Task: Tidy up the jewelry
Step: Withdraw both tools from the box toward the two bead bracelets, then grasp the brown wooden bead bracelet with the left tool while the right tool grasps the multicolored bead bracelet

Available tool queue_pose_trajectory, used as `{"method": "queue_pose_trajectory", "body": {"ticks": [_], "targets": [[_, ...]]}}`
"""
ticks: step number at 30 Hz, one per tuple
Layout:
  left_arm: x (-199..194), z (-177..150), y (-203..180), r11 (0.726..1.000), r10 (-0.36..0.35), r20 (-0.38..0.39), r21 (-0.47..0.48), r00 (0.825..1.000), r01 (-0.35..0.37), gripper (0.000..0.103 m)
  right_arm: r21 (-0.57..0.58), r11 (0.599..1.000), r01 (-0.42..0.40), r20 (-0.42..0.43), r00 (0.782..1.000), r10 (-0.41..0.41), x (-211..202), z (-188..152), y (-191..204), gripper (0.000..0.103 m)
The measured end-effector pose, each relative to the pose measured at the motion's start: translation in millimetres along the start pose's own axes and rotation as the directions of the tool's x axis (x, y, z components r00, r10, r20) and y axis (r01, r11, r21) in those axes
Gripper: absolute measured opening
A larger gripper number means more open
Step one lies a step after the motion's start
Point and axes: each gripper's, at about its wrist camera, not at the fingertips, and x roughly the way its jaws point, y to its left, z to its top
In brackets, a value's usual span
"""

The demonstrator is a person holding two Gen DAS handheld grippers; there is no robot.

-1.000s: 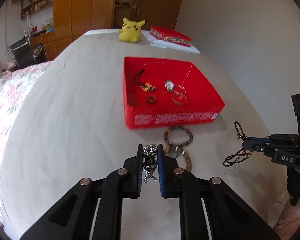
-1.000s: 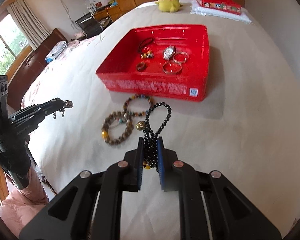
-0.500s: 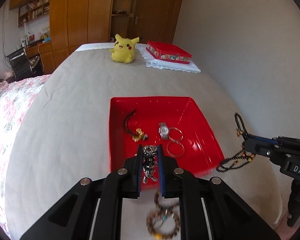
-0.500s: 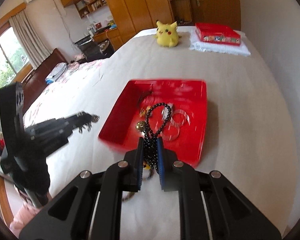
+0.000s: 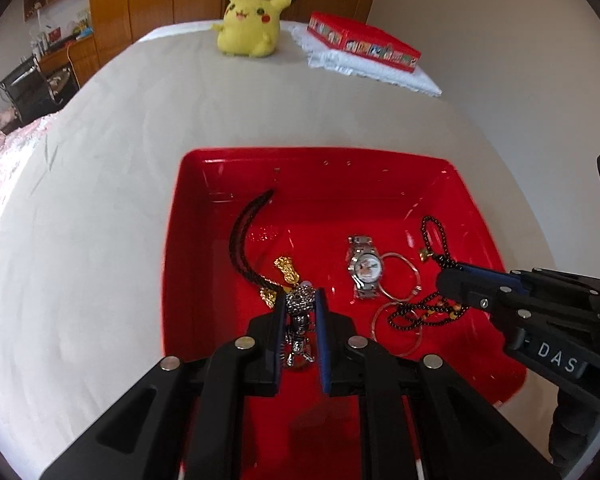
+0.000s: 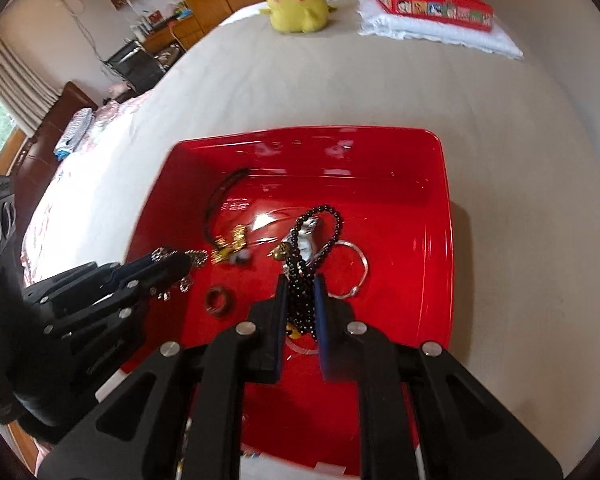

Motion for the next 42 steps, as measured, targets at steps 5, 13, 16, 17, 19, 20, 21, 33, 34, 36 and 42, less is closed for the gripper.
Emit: {"method": "queue_pose_trajectory", "body": {"ticks": [5,13,16,17,19,20,21,33,34,36,42], "targets": [[15.9,5.7,0.6,1.000,-0.001,-0.028,-0.002,1.000,0.001,0.013,0.017,1.000,0.020,-0.009,1.000,-0.020,12.6,9.2,-6.9,0.011],[13.6,13.0,2.9,0.999,-0.013,-0.031,-0.032,0.999,0.012,0.040,0.051,0.992,0.115,0.053,0.992,-0.118,12.5,23.1,-21.9,0.036],[-16.1,4.5,0.2,1.000,0.009,0.036,0.006,0.999,-0.009,0.040,0.063,0.996,0.056,0.091,0.994,-0.061,-8.2,15.2,-27.6,0.034],[-25.0,2.1,0.0,1.000,0.017,0.056,0.008,0.998,-0.018,0.040,0.058,0.997,0.049,0.105,0.993,-0.055,-15.8,12.0,-27.8,0.034],[-45.7,-8.8,0.7,0.999,0.031,0.099,0.016,0.995,-0.033,0.049,0.043,0.998,0.041,0.143,0.989,-0.046,-37.7,-0.9,-26.4,0.035],[-57.0,-17.2,2.3,0.999,0.042,0.113,0.017,0.993,-0.044,0.056,0.040,0.999,0.036,0.152,0.987,-0.042,-44.4,-5.6,-25.5,0.035],[-64.8,-25.5,4.3,0.999,0.051,0.121,0.011,0.991,-0.053,0.059,0.033,0.999,0.032,0.162,0.986,-0.037,-52.1,-12.7,-24.2,0.036],[-99.1,-128.4,33.0,0.988,0.154,0.121,-0.027,0.981,-0.152,0.073,-0.057,0.998,-0.020,0.089,0.996,0.026,-71.4,-128.9,5.1,0.036],[-98.4,-135.1,34.0,0.989,0.151,0.116,-0.026,0.982,-0.148,0.073,-0.057,0.998,-0.030,0.073,0.997,0.034,-68.3,-138.0,7.7,0.036],[-95.3,-149.4,35.4,0.989,0.148,0.102,-0.030,0.984,-0.146,0.073,-0.061,0.997,-0.046,0.048,0.998,0.049,-62.2,-155.1,14.5,0.036],[-80.2,-182.5,33.1,0.991,0.132,0.041,-0.037,0.990,-0.131,0.073,-0.072,0.993,-0.096,-0.036,0.995,0.093,-43.6,-187.4,33.8,0.035]]}}
